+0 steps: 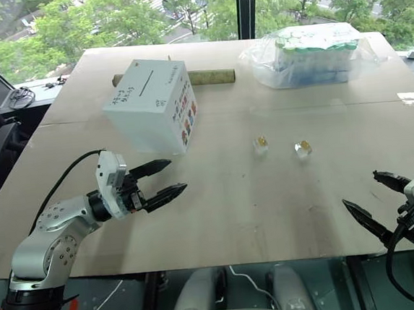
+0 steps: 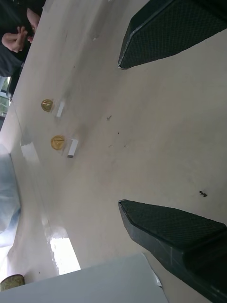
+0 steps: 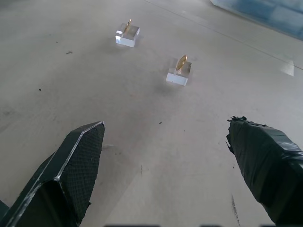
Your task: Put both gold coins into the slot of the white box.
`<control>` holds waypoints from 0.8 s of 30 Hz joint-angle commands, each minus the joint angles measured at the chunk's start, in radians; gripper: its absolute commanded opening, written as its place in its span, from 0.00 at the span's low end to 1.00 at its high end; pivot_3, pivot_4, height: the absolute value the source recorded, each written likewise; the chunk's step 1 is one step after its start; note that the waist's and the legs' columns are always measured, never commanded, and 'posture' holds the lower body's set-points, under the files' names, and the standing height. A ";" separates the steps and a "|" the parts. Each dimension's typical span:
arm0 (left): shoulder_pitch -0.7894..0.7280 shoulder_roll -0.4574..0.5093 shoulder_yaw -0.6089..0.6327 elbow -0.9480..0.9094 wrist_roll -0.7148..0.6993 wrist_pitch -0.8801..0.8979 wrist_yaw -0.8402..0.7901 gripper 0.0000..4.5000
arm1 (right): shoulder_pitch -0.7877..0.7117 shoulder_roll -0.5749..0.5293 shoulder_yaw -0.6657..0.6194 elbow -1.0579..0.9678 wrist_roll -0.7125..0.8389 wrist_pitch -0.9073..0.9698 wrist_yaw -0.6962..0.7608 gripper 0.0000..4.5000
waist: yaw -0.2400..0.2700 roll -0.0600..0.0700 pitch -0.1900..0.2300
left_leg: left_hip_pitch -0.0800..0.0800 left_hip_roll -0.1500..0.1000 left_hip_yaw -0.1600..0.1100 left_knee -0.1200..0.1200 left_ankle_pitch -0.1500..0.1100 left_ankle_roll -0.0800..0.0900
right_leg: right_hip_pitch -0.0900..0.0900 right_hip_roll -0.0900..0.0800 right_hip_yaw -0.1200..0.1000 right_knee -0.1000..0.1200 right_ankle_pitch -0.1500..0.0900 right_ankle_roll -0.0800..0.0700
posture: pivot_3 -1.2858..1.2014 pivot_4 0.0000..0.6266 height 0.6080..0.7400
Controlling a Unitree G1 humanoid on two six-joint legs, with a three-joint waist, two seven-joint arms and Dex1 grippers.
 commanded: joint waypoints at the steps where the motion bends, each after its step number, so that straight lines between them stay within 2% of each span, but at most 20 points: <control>1: -0.022 0.001 0.006 -0.025 -0.027 -0.025 -0.036 1.00 | -0.072 -0.021 0.056 -0.040 -0.038 0.068 -0.120 1.00 | 0.001 0.000 0.000 | 0.000 0.000 0.000 0.000 0.000 0.000 | 0.000 0.000 0.000 0.000 0.000 0.000 | 0.52 0.24 1.00; 4: -0.056 0.000 -0.016 -0.024 -0.061 -0.051 -0.131 1.00 | -0.284 -0.049 0.249 -0.048 -0.090 0.263 -0.327 1.00 | -0.008 -0.001 0.000 | 0.000 0.001 0.001 0.000 0.000 0.000 | -0.001 0.000 0.001 0.000 0.000 0.000 | 0.52 0.24 1.00; 8: -0.083 0.019 -0.034 -0.047 -0.094 -0.040 -0.207 1.00 | -0.538 0.005 0.406 0.034 -0.092 0.423 -0.458 1.00 | -0.013 -0.001 0.001 | 0.000 0.000 0.002 0.001 0.000 0.000 | -0.002 0.000 0.002 0.002 0.000 0.000 | 0.52 0.24 1.00; 11: -0.111 0.028 -0.045 -0.060 -0.108 -0.036 -0.236 1.00 | -0.701 0.057 0.495 0.147 -0.125 0.485 -0.528 0.82 | -0.013 -0.001 0.001 | -0.002 0.000 0.001 0.000 0.000 0.000 | -0.004 0.001 0.002 0.002 0.000 -0.001 | 0.52 0.24 1.00; 13: -0.134 0.023 -0.046 -0.058 -0.114 -0.029 -0.231 1.00 | -0.763 0.061 0.542 0.208 -0.153 0.492 -0.539 0.62 | -0.010 -0.001 0.001 | -0.004 -0.001 0.001 0.000 0.000 0.000 | -0.005 0.002 0.002 0.001 0.000 -0.001 | 0.52 0.24 1.00; 19: -0.155 0.016 -0.055 -0.065 -0.114 -0.026 -0.218 1.00 | -0.870 0.065 0.593 0.382 -0.204 0.457 -0.529 0.62 | -0.009 -0.001 0.001 | -0.016 -0.002 0.001 0.001 0.000 0.001 | -0.015 0.004 0.002 -0.001 0.001 0.001 | 0.52 0.24 1.00; 24: -0.141 0.016 -0.050 -0.083 -0.116 -0.022 -0.194 1.00 | -0.917 0.064 0.579 0.459 -0.206 0.439 -0.498 0.62 | -0.016 -0.001 0.001 | -0.016 -0.002 0.001 0.001 0.000 0.001 | -0.016 0.005 0.002 0.002 0.001 0.001 | 0.52 0.24 1.00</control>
